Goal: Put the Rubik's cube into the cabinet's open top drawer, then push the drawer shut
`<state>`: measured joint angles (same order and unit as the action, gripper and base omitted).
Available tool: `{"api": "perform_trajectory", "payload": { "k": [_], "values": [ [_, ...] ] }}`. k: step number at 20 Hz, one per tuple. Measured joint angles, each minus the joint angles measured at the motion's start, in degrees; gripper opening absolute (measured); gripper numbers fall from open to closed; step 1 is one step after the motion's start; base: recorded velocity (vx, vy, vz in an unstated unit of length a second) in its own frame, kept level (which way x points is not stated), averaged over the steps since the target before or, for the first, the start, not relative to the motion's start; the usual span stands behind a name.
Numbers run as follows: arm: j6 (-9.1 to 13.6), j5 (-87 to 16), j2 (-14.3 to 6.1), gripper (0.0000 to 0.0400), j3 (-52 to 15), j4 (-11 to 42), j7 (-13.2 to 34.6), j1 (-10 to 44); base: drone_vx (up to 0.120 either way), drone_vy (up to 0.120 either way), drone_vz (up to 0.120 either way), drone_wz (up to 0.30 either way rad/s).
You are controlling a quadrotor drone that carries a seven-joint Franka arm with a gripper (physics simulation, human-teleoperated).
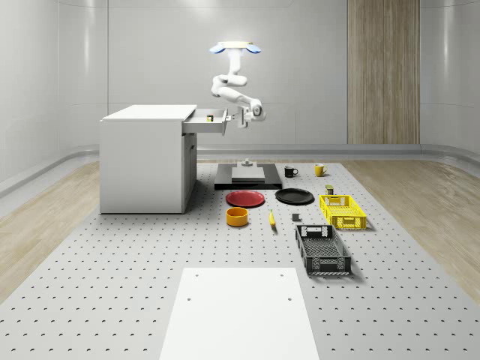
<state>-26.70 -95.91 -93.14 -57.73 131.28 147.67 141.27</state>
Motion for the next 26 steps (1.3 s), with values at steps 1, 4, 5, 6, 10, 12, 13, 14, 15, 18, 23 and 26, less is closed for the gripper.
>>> {"api": "perform_trajectory", "payload": {
  "k": [1,4,5,6,10,12,13,14,15,18,23,26],
  "values": [
    [-0.03,-0.09,-0.06,0.0108,0.04,0.08,-0.07,-0.10,0.000,0.000,0.000,0.000],
    [-0.15,-1.19,-0.43,0.0107,0.35,0.89,-0.78,-1.22,0.000,0.000,0.000,0.000],
    [-0.19,-1.75,-0.59,0.0106,0.49,1.28,-1.13,-1.77,0.000,0.000,0.000,0.000],
    [-0.22,-2.38,-0.76,0.0106,0.64,1.70,-1.54,-2.40,0.000,0.000,0.000,0.000],
    [-0.28,-5.60,-1.45,0.0105,1.30,3.64,-3.60,-5.39,0.000,0.000,0.000,0.000],
    [-0.26,-7.58,-1.77,0.0105,1.66,4.70,-4.86,-7.12,0.000,0.000,0.000,0.000],
    [-0.29,-8.35,-1.70,0.0107,2.08,5.41,-3.79,-8.04,0.000,0.000,0.000,0.000],
    [-0.38,-7.87,-1.68,0.0107,2.68,6.25,-1.87,-8.49,0.000,0.000,0.000,0.000],
    [-0.42,-9.06,-1.98,0.0106,2.82,6.70,-3.08,-9.37,0.000,0.000,0.000,0.000],
    [-0.21,-12.22,-2.03,0.0106,3.91,8.56,-2.75,-12.28,0.000,0.000,0.000,0.000],
    [-0.28,-19.02,-3.08,0.0105,4.64,10.81,-9.54,-17.02,0.000,0.000,0.000,0.000],
    [-0.41,-21.54,-3.15,0.0105,6.45,12.71,-7.80,-19.51,0.000,0.000,0.000,0.000]
  ]
}}
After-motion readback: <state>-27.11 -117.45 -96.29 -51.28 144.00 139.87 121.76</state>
